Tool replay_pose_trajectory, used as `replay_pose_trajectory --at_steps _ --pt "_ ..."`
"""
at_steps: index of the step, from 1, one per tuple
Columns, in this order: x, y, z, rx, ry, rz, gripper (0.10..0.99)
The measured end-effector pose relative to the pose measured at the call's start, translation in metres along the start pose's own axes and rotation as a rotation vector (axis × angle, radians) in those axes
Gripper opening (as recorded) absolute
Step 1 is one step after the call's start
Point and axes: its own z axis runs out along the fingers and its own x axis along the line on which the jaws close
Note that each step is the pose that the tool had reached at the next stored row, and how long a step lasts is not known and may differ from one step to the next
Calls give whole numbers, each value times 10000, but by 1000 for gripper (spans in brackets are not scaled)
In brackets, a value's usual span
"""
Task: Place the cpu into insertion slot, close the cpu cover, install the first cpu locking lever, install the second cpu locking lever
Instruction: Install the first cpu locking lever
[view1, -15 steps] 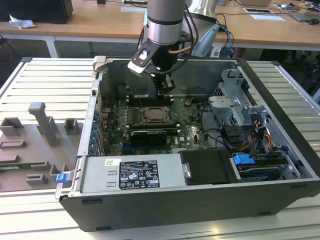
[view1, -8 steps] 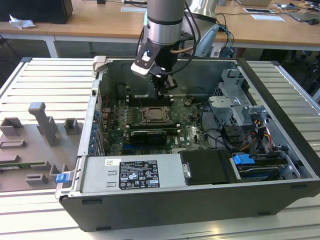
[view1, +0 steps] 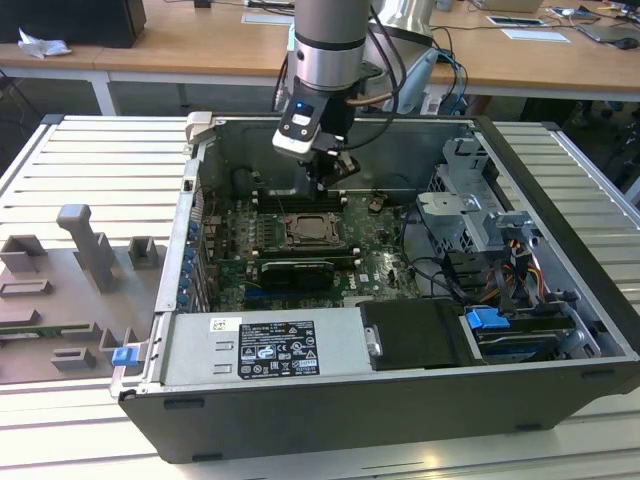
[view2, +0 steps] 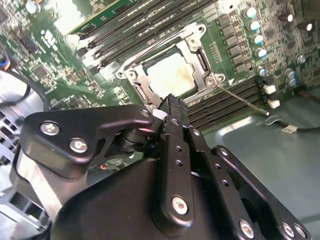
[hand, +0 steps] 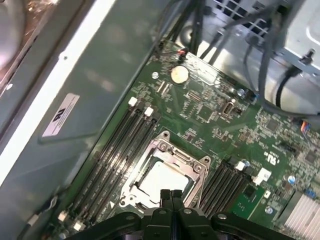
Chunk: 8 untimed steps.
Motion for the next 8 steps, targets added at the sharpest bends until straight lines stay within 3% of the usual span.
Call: replay_pose_trajectory --at_steps 8 --pt "0 -1 0 4 22 -1308 106"
